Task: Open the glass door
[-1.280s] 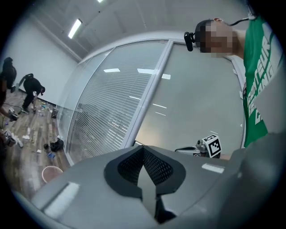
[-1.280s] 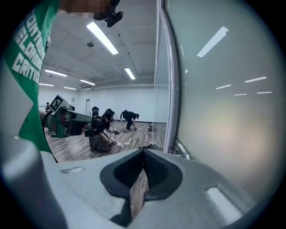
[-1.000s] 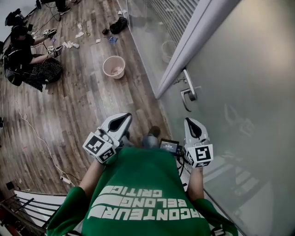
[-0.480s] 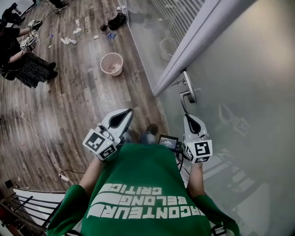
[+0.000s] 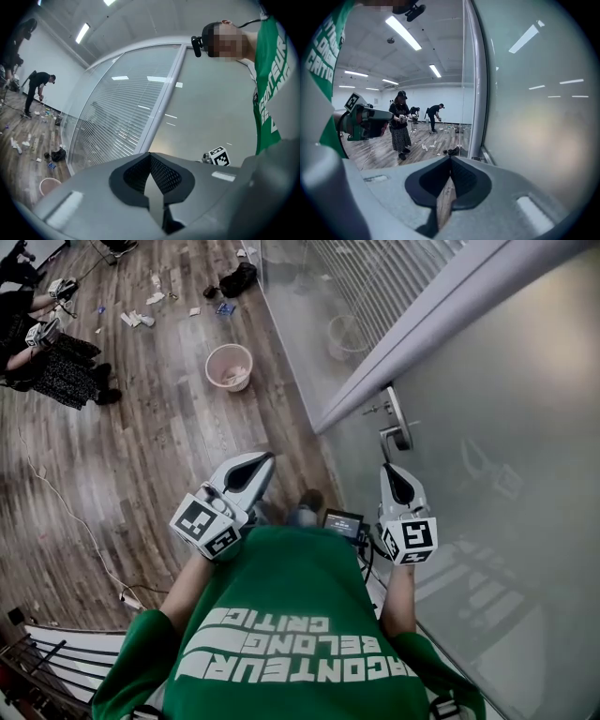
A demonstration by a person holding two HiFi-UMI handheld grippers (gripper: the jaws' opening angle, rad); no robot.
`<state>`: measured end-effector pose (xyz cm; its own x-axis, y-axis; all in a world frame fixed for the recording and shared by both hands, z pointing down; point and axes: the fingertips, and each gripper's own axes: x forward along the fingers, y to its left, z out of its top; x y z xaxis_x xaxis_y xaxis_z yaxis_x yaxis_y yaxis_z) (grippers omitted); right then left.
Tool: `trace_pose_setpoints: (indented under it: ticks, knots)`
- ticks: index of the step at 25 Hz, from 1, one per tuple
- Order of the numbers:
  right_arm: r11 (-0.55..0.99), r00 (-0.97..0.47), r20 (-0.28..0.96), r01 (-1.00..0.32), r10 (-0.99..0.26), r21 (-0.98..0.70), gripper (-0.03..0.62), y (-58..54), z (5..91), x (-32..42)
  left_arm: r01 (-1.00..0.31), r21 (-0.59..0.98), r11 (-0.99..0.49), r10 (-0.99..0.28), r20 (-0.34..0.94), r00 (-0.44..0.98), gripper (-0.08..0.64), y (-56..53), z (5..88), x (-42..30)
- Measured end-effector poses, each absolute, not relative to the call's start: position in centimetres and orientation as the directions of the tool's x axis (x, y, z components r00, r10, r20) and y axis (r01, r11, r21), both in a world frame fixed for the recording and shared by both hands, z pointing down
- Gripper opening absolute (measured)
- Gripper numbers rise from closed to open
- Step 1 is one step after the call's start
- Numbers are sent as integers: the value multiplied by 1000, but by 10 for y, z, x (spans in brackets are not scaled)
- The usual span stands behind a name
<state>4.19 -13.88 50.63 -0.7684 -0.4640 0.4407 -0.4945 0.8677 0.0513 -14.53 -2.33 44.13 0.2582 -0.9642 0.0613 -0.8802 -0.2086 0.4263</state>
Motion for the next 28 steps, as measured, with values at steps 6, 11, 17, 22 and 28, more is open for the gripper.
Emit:
trace_pose_setpoints:
  ticks: [6, 11, 17, 22, 28]
  knots:
    - [863, -766, 435, -502, -474, 56, -5, -139, 502, 40, -875, 438, -207, -964, 62, 259, 17, -19, 445, -155]
    - [858, -754, 445, -509, -482, 68, 15, -145, 502, 43, -873, 442, -205, -966, 55, 254, 17, -20, 445, -156]
    - [861, -740, 475, -502, -476, 81, 41, -145, 504, 41, -872, 444, -205, -967, 44, 250, 17, -15, 446, -159]
    - [858, -698, 540, -505, -471, 95, 98, -150, 512, 43, -873, 449, -191, -971, 46, 235, 17, -13, 442, -165]
    - [842, -615, 632, -526, -471, 116, 127, -161, 528, 48, -872, 452, -188, -972, 41, 231, 17, -11, 442, -168]
